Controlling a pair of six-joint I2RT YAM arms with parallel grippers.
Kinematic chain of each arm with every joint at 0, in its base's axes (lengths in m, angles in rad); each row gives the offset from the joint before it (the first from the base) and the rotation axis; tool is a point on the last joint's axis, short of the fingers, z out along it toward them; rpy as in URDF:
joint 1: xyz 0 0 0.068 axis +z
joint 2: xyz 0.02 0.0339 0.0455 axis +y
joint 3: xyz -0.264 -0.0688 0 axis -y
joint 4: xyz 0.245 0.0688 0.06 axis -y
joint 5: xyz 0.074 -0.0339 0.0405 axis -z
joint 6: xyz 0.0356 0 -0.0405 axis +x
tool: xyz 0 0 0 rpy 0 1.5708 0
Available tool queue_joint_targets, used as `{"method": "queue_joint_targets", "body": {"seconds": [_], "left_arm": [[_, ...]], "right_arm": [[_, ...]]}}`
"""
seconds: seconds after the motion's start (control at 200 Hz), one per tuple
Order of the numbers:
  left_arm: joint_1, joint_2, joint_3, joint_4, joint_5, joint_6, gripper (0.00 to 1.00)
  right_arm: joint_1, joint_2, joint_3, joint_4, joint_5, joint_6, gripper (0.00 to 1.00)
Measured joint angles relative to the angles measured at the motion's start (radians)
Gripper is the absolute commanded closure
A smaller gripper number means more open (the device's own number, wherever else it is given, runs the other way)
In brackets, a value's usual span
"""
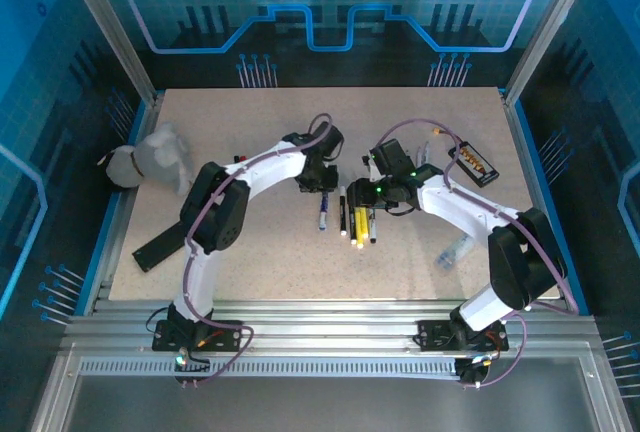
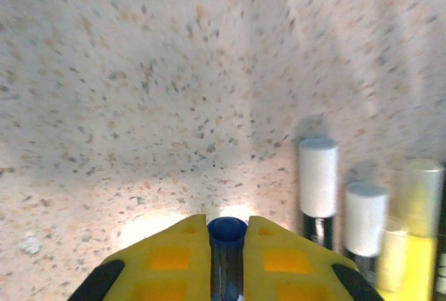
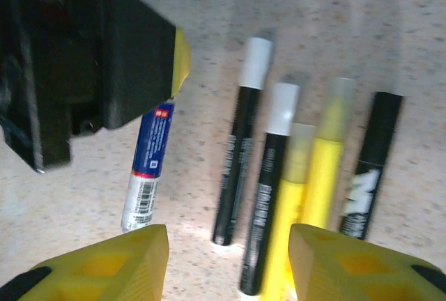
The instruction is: Open the pen caps
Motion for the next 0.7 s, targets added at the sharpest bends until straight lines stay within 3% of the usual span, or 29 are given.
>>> {"method": "queue_joint_targets", "body": {"seconds": [0.13,0.405,0.59,0.67,0.695], "left_arm": [[0.005,-0.063,0.0,0.032,0.068,-0.032,1.0],[-0.005,-0.117,-0.016,0.095,0.161,-0.089,1.0],[-0.005,-0.141,-0.022,0.1,0.167,-0.107,1.0],[-0.005,-0.148,-0.022,0.102,0.167,-0.111,1.0],[-0.005,-0.15,-0.022,0.102,0.168,-0.111,1.0]], "right_arm": [[0.003,0.002,-0.003,0.074,-0.08,0.036,0.35],[0.021,0.036,0.002,0.146,-0.143,0.072,0.36],[0.042,0.058,0.002,0.153,-0.157,0.087,0.43],[0.054,0.063,0.002,0.16,-0.161,0.1,0.52],[0.056,0.064,0.002,0.165,-0.164,0.103,0.6]]}}
